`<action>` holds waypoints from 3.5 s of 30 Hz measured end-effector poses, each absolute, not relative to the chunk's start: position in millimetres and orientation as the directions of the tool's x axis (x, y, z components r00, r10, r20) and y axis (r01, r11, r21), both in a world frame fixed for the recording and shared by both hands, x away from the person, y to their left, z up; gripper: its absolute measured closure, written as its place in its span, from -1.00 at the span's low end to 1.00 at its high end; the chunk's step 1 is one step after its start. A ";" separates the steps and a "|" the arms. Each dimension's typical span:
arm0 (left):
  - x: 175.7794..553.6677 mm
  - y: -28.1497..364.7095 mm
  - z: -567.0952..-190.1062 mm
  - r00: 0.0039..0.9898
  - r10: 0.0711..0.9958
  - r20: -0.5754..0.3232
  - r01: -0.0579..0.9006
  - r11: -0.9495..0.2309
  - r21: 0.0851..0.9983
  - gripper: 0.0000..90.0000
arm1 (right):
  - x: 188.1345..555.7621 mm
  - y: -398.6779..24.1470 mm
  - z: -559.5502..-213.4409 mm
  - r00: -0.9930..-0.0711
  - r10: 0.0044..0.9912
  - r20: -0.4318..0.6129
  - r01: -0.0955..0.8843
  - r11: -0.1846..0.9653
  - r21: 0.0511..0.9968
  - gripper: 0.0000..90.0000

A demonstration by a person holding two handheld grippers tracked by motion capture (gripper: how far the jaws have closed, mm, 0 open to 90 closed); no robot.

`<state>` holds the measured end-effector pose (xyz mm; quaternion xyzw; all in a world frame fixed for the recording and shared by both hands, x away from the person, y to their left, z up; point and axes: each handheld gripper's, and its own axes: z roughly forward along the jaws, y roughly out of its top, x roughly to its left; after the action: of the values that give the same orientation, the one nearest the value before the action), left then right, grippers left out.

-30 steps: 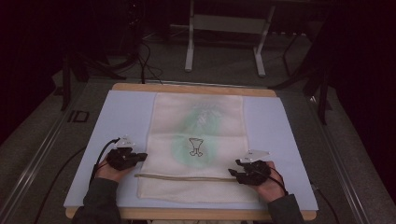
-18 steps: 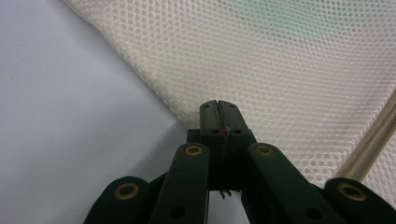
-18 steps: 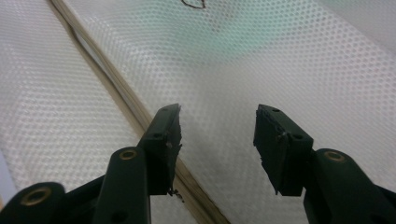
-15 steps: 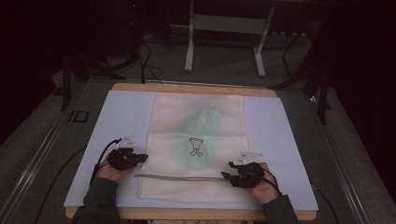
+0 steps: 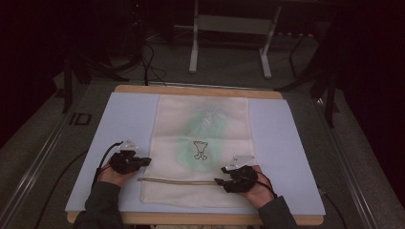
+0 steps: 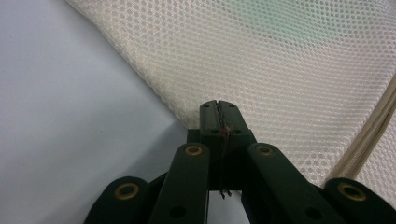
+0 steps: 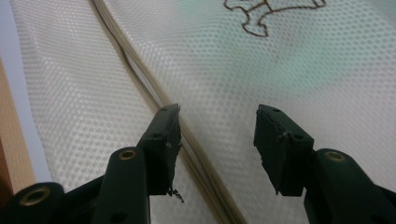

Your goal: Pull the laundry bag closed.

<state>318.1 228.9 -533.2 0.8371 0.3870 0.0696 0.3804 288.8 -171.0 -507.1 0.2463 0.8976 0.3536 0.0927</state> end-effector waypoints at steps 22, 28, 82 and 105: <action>317.8 229.9 -532.1 0.698 0.692 -0.184 0.594 -0.416 0.688 0.99 | 293.8 -99.3 -501.2 -0.929 0.369 0.017 0.275 0.662 0.697 0.13; 317.8 229.4 -532.4 0.700 0.691 -0.180 0.593 -0.422 0.686 0.99 | 294.2 -86.6 -502.9 -0.937 0.348 0.023 0.263 0.662 0.702 0.14; 316.6 235.7 -527.4 0.698 0.690 -0.191 0.591 -0.405 0.698 0.94 | 294.5 19.5 -518.3 -0.979 0.200 0.024 0.157 0.678 0.718 0.58; 316.2 239.6 -525.1 0.692 0.694 -0.201 0.594 -0.388 0.705 0.92 | 298.4 54.4 -525.6 -0.983 0.181 0.026 0.145 0.683 0.716 0.59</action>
<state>316.2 239.6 -525.1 0.8307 0.3875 0.0631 0.3947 298.4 54.4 -525.6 0.0887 0.9170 0.3882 0.0234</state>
